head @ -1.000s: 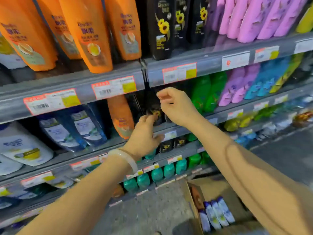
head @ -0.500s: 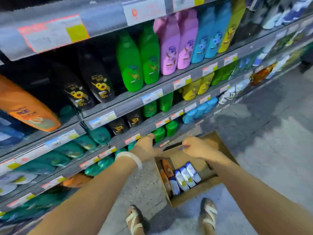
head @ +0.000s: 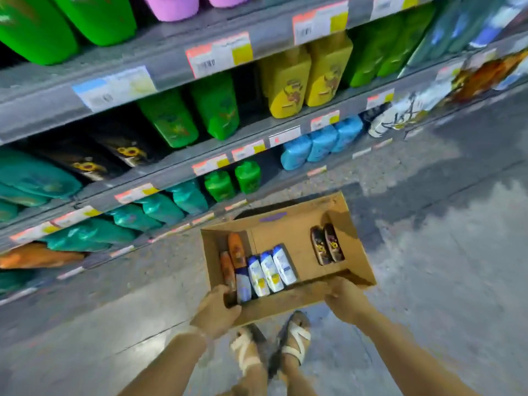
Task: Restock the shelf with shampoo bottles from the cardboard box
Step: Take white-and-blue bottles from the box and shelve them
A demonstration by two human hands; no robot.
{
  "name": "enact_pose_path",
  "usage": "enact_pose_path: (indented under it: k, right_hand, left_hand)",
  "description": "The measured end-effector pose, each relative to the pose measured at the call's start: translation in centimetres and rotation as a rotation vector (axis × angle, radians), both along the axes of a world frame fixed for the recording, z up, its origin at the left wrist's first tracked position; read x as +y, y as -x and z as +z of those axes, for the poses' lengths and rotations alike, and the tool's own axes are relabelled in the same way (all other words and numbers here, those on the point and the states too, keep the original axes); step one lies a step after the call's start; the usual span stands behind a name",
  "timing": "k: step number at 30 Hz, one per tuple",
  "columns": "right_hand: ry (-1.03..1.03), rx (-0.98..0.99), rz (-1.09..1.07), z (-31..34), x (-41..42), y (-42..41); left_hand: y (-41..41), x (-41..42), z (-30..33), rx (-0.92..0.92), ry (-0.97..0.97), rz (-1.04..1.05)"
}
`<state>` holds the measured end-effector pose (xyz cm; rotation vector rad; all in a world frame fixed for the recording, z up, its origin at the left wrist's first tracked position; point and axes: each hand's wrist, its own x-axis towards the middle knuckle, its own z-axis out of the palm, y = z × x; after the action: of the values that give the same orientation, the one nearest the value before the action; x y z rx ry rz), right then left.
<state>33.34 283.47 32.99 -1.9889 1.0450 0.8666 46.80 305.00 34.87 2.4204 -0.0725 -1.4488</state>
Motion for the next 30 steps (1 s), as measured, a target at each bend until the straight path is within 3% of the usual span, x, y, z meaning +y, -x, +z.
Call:
enact_pose_path:
  k: [5, 19, 23, 30]
  right_hand:
    - [-0.087, 0.153, 0.044, -10.1, -0.3, -0.7]
    - [-0.051, 0.008, -0.021, -40.5, 0.1, -6.4]
    - [-0.012, -0.004, -0.032, -46.1, 1.2, -5.3]
    - [0.029, -0.003, -0.102, -50.4, 2.3, -5.8]
  left_hand:
    - [0.5, -0.5, -9.7, 0.049, -0.081, 0.071]
    - [0.6, -5.9, -42.8, 0.078, -0.171, 0.349]
    - [2.5, -6.3, -48.0, 0.077, -0.142, 0.418]
    - [3.4, -7.1, -51.4, -0.144, -0.241, 0.562]
